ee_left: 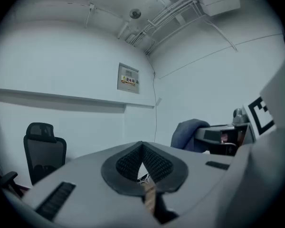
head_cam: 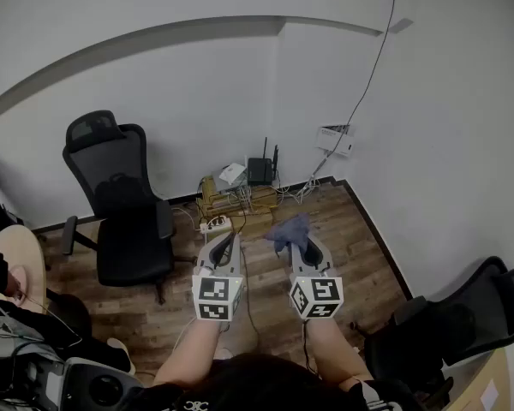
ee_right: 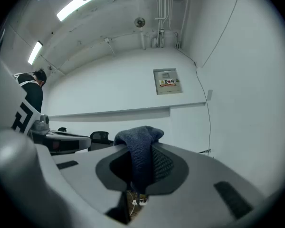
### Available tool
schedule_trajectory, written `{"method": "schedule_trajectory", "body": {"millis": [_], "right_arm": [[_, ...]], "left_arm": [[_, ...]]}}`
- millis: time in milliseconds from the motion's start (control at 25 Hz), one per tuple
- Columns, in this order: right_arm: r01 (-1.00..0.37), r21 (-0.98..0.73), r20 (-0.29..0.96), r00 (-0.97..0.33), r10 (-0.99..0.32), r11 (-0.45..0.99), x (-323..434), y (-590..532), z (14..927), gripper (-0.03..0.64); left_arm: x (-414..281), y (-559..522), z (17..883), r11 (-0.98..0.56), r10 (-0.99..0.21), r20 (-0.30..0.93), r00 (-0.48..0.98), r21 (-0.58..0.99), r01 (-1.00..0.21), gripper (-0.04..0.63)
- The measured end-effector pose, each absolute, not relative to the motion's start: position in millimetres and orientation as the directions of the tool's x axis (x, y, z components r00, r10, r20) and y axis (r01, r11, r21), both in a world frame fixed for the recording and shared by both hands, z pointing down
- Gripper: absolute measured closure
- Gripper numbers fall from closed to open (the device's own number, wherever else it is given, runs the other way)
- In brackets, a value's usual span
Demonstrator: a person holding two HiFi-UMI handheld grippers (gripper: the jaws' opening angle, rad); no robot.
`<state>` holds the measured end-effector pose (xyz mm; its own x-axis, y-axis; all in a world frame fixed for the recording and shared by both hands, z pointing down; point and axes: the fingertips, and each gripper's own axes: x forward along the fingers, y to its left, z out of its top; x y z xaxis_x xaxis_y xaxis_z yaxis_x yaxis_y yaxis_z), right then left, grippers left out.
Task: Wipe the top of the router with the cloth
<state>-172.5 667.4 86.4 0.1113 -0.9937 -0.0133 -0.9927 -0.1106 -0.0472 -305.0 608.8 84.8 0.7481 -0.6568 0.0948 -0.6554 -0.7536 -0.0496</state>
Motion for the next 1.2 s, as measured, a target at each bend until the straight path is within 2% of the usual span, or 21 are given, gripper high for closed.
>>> {"method": "schedule_trajectory", "body": {"millis": [360, 680, 1200], "right_arm": [[-0.987, -0.046, -0.018, 0.154, -0.988, -0.153, -179.5, 652.1, 85.8, 0.583], [-0.966, -0.070, -0.035, 0.252, -0.967, -0.249, -175.1, 642.5, 84.5, 0.582], [-0.943, -0.003, -0.038, 0.332, -0.942, -0.332, -222.1, 615.7, 86.2, 0.583]], "left_arm": [[-318.5, 589.1, 85.2, -0.762, -0.648, 0.090, 0.756, -0.056, -0.646, 0.603], [-327.7, 572.7, 79.2, -0.777, -0.629, 0.069, 0.774, -0.078, -0.624, 0.603], [-382.9, 528.7, 99.7, -0.790, -0.613, 0.067, 0.787, -0.035, -0.612, 0.603]]}}
